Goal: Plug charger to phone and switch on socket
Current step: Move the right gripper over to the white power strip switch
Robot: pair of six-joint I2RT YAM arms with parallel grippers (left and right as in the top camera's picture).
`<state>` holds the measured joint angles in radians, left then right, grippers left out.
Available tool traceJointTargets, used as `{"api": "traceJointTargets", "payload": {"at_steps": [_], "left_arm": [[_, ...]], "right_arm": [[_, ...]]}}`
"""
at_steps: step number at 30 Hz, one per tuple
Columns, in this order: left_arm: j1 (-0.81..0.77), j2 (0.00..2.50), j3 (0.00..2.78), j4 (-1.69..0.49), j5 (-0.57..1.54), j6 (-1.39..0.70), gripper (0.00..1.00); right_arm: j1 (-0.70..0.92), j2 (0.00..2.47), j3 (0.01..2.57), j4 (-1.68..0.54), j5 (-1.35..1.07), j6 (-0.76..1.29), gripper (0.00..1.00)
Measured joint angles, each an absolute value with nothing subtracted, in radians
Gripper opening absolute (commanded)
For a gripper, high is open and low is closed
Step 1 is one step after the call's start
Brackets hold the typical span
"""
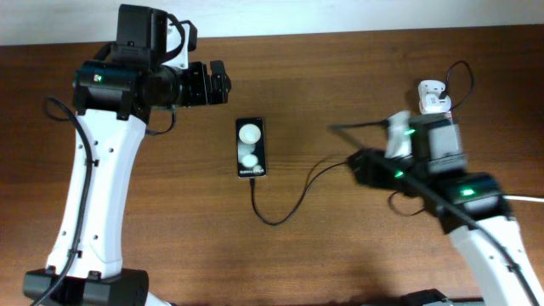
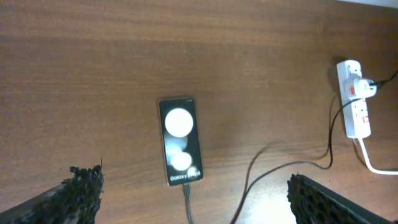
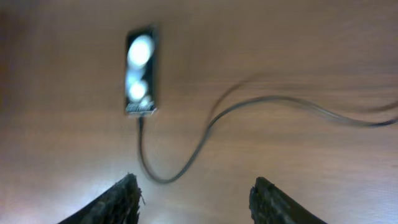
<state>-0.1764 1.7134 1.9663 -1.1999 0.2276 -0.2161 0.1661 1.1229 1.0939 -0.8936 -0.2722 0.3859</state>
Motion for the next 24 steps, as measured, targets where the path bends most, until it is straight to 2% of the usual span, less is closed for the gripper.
{"api": "traceJointTargets", "payload": {"at_steps": [5, 11, 13, 19, 24], "left_arm": [[-0.176, 1.714, 1.966, -1.204, 0.227, -0.216, 0.99], [-0.176, 1.714, 1.966, -1.206, 0.227, -0.216, 0.99], [-0.176, 1.714, 1.966, -1.205, 0.227, -0.216, 0.99], [-0.176, 1.714, 1.966, -1.205, 0.227, -0.216, 0.99], [-0.176, 1.714, 1.966, -1.205, 0.227, -0.216, 0.99]], "right_arm": [[-0.128, 1.132, 1.25, -0.938, -0.265, 0.334, 0.31], [-0.389, 1.359, 1.486, -0.99, -0.298, 0.318, 0.2], [-0.437, 1.448, 1.552, -0.999, -0.323, 0.313, 0.05], [-0.546, 1.724, 1.62, -0.918, -0.38, 0.306, 0.04], [-0.568, 1.906, 1.62, -0.835, -0.387, 0.306, 0.04]]}}
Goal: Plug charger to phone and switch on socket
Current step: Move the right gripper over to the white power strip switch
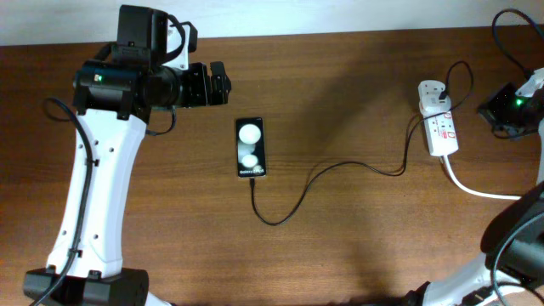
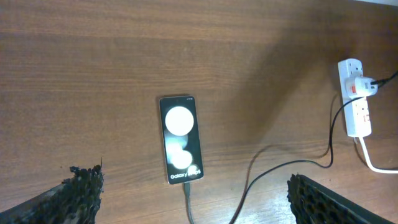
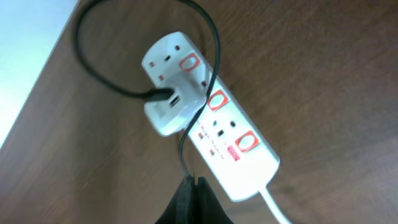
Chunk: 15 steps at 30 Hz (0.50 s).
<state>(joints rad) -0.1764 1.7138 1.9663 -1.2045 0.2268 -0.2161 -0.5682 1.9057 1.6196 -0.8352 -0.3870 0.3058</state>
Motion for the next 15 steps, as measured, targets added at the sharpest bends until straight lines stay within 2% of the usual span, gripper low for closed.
{"api": "traceJointTargets", "payload": {"at_steps": [8, 15], "left_arm": [[-0.176, 1.714, 1.966, -1.205, 0.227, -0.216, 0.99], [-0.176, 1.714, 1.966, -1.205, 0.227, -0.216, 0.99]], "right_arm": [[-0.568, 2.059, 1.62, -0.665, -0.387, 0.351, 0.04], [-0.563, 2.143, 1.62, -0.6, -0.387, 0.371, 0.04]]}}
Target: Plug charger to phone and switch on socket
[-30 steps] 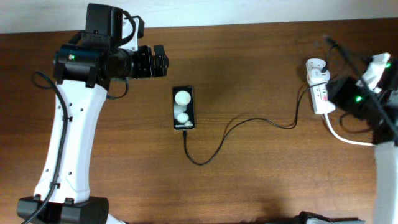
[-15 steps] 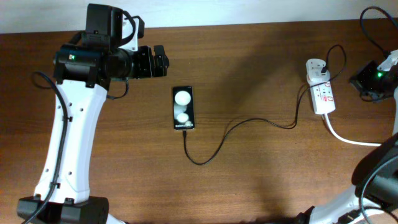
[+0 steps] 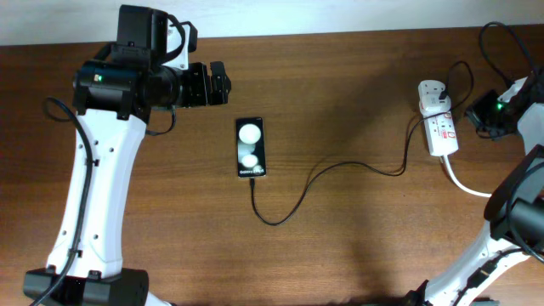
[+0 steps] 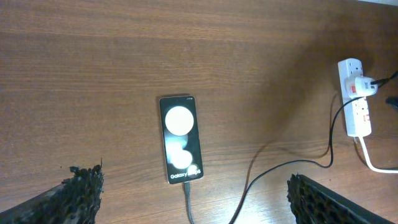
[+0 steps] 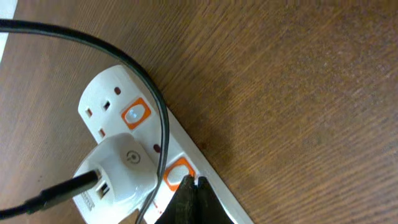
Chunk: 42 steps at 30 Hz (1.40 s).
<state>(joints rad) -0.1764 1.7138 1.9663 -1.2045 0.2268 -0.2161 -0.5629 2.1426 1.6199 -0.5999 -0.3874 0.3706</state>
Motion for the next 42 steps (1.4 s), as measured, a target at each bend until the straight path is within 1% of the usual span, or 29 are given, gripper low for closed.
{"api": "traceJointTargets", "payload": {"at_steps": [6, 9, 17, 22, 42], "left_arm": [[-0.176, 1.714, 1.966, -1.205, 0.227, -0.216, 0.99], [-0.176, 1.714, 1.966, -1.205, 0.227, -0.216, 0.99], [-0.176, 1.714, 1.966, -1.205, 0.227, -0.216, 0.99], [-0.176, 1.714, 1.966, -1.206, 0.227, -0.216, 0.99], [-0.176, 1.714, 1.966, -1.206, 0.227, -0.216, 0.99]], "right_arm": [[-0.506, 2.15, 1.62, -0.574, -0.386, 0.356, 0.04], [-0.484, 2.151, 1.62, -0.575, -0.335, 0.359, 0.04], [-0.484, 2.154, 1.62, -0.571, -0.311, 0.36, 0.04], [-0.486, 2.207, 1.623, -0.556, -0.309, 0.36, 0.04], [-0.488, 2.207, 1.634, -0.59, -0.35, 0.36, 0.04]]}}
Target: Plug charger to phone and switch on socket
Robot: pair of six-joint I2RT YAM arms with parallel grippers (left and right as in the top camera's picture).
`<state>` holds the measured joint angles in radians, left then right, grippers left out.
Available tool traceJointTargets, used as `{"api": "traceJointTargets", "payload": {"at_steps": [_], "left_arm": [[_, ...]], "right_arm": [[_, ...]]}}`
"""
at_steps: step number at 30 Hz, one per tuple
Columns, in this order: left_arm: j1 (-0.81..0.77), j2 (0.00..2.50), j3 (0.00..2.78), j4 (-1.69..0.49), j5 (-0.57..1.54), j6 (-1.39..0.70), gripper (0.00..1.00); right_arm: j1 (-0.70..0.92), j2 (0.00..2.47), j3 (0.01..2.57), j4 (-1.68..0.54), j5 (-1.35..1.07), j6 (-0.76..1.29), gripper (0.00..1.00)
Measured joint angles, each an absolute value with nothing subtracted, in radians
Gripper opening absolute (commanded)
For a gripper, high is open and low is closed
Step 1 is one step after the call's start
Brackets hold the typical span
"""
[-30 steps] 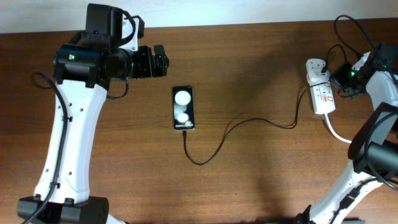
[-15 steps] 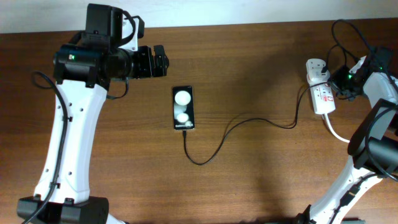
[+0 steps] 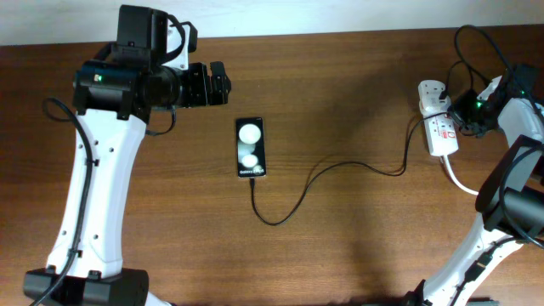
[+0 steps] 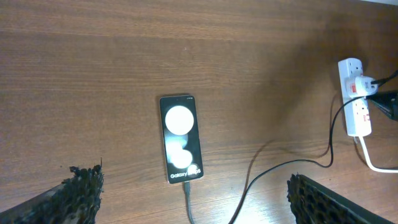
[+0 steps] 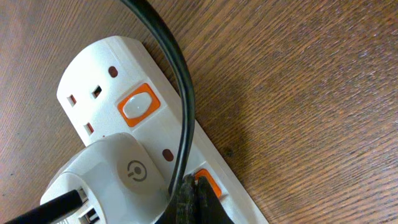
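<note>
A black phone (image 3: 251, 147) lies screen up mid-table, lit, with a thin black cable (image 3: 340, 167) plugged into its near end. The cable runs right to a white charger (image 5: 118, 175) seated in a white socket strip (image 3: 438, 119) with orange switches. My right gripper (image 5: 191, 186) is shut, its tips touching the orange switch (image 5: 209, 183) beside the charger. The other switch (image 5: 138, 104) lies further up the strip. My left gripper (image 4: 193, 186) hangs open high above the phone (image 4: 181, 138), holding nothing.
The strip's thick white lead (image 3: 466, 183) runs off the right table edge. The phone cable loops in a slack curve (image 3: 276, 217) near the table's front. The right arm's own black cable (image 3: 476, 38) arches over the strip.
My right gripper has come closer to the strip, from just beside the lower orange switch to touching it. The left arm, phone and cable have not moved.
The right arm was mid-table, open, near the cable, with the phone plugged in. Then it was at the far right, shut, above the socket strip. It stood lower by the charger's switch afterwards, and now touches that switch.
</note>
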<state>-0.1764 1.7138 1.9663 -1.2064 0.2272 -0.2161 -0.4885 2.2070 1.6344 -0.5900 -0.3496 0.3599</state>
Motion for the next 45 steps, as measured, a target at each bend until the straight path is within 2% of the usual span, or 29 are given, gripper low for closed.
{"api": "traceJointTargets", "payload": {"at_steps": [30, 34, 38, 42, 45], "left_arm": [[-0.176, 1.714, 1.966, -1.208, 0.227, -0.216, 0.99], [-0.176, 1.714, 1.966, -1.208, 0.227, -0.216, 0.99], [-0.176, 1.714, 1.966, -1.208, 0.227, -0.216, 0.99], [-0.176, 1.714, 1.966, -1.208, 0.227, -0.216, 0.99], [-0.176, 1.714, 1.966, -1.208, 0.227, -0.216, 0.99]], "right_arm": [[-0.467, 2.21, 1.673, -0.688, -0.33, 0.371, 0.04], [-0.5, 2.123, 1.635, -0.802, -0.288, 0.371, 0.04], [-0.54, 1.92, 1.634, -0.839, -0.239, 0.37, 0.04], [-0.516, 1.756, 1.634, -0.873, -0.238, 0.35, 0.04], [-0.464, 1.663, 1.634, -0.892, -0.294, 0.248, 0.04]]}}
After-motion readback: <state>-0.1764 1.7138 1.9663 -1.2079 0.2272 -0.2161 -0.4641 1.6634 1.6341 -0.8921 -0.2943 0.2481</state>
